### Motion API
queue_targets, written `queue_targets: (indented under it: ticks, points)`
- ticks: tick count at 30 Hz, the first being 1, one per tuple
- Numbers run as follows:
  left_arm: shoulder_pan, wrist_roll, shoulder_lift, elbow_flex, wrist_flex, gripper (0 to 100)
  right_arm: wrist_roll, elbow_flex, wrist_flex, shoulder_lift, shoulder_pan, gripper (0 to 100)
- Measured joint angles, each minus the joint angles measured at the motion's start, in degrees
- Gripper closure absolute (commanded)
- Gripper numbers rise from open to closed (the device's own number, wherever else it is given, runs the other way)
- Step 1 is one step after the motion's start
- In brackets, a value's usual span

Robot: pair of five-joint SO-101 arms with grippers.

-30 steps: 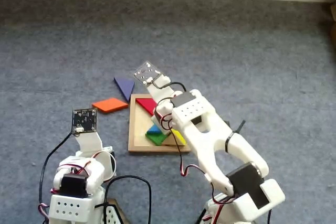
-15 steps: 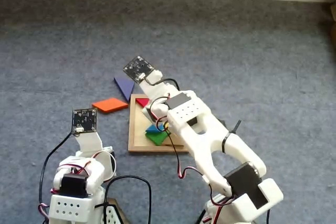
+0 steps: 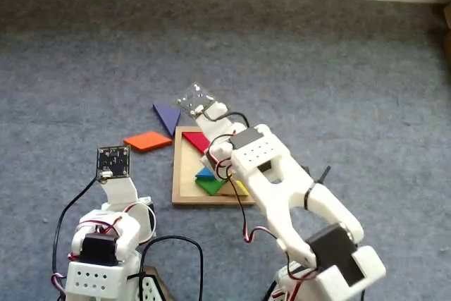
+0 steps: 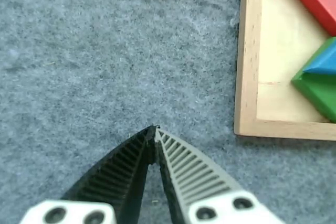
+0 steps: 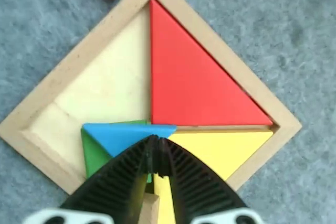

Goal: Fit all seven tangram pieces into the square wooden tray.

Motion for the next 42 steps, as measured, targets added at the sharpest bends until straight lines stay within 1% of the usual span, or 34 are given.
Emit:
queue_targets:
  ticks: [4, 9, 18, 26, 28, 30, 33, 36, 42]
  points:
    - [0.0, 0.0, 0.0, 0.0, 0.0, 99, -0.2, -0.2, -0.1, 1.4, 0.0, 99.2]
    - [0.0, 0.0, 0.0, 0.0, 0.0, 99, -0.2, -0.5, -0.2, 1.7, -1.8, 99.2]
    - [0.0, 0.0, 0.0, 0.0, 0.0, 99, -0.2, -0.4, -11.1, 2.6, -2.6, 99.3]
    - [0.0, 0.0, 0.0, 0.0, 0.0, 99, -0.2, -0.3, -11.9, 2.6, -2.6, 99.1]
    - [0.0, 0.0, 0.0, 0.0, 0.0, 99, -0.2, -0.3, -11.9, 2.6, -2.6, 96.9]
    - [0.0, 0.0, 0.0, 0.0, 0.0, 99, -0.4, -0.3, -11.0, 2.6, -2.7, 90.7]
    - [0.0, 0.0, 0.0, 0.0, 0.0, 99, -0.5, -0.3, -6.4, 2.6, -3.0, 81.8]
    - [0.0, 0.0, 0.0, 0.0, 0.0, 99, -0.5, -0.3, -4.1, 2.6, -4.9, 81.0]
    - [0.0, 0.0, 0.0, 0.0, 0.0, 99, -0.5, -0.3, -3.9, 2.6, -9.5, 81.0]
